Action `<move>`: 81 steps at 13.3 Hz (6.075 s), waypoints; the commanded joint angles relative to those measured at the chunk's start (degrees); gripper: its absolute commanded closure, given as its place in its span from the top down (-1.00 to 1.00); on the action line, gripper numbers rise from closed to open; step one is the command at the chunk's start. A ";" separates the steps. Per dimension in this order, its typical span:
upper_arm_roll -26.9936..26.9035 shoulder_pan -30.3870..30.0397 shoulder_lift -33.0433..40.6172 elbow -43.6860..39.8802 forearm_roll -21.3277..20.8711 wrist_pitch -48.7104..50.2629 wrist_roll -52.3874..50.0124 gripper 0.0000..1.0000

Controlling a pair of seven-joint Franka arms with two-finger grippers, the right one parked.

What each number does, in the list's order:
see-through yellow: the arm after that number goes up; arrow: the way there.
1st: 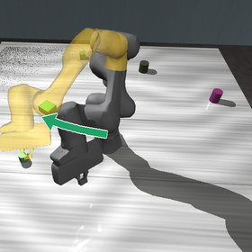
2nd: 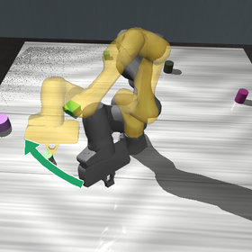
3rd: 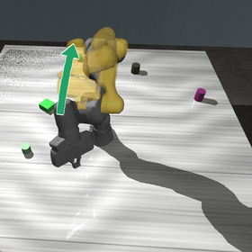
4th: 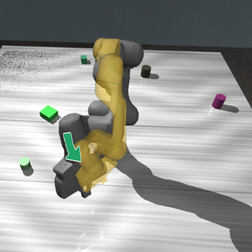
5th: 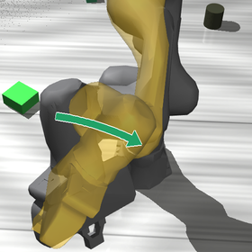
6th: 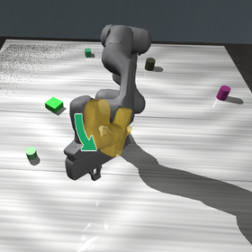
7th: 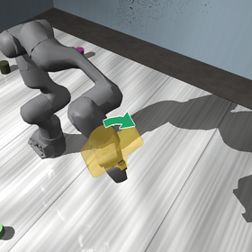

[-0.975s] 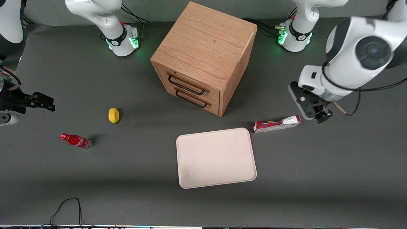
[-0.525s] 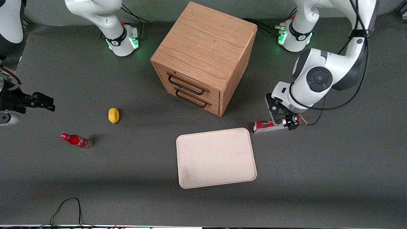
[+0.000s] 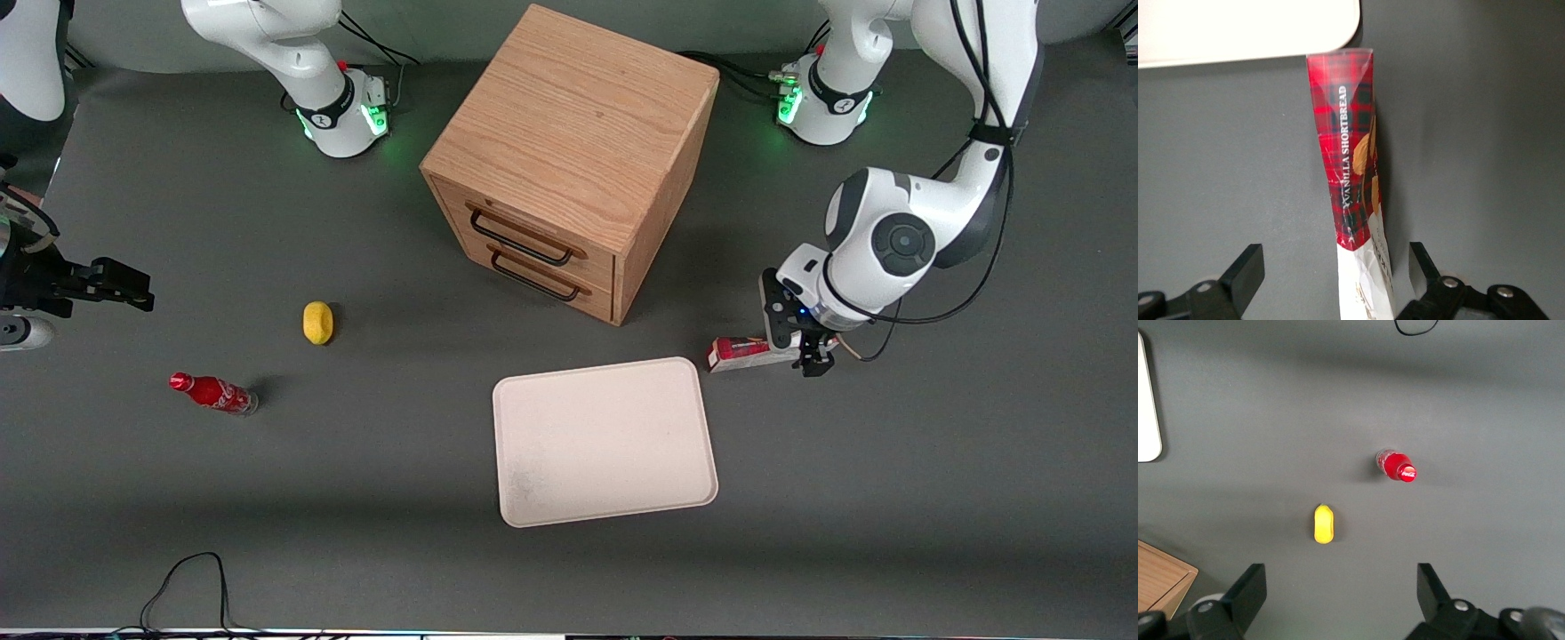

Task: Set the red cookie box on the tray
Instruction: 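Close the left gripper on the end of the cookie box, then lift the cookie box up with the left gripper, then carry the cookie box over the cream tray with the left gripper, then lower the box onto the tray and open the left gripper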

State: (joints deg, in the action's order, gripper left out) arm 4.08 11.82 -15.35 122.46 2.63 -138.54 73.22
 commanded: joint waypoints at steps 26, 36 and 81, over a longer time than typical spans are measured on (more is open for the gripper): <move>-1.00 0.04 2.16 -8.61 7.75 18.15 -1.93 -1.00; -3.64 -1.19 2.18 -42.13 1.41 58.21 -8.94 -1.00; 3.56 9.89 -32.11 -51.62 -12.65 15.92 -119.98 1.00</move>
State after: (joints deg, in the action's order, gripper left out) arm 8.09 21.64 -49.60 69.30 -8.68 -124.28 -45.25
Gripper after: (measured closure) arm 0.000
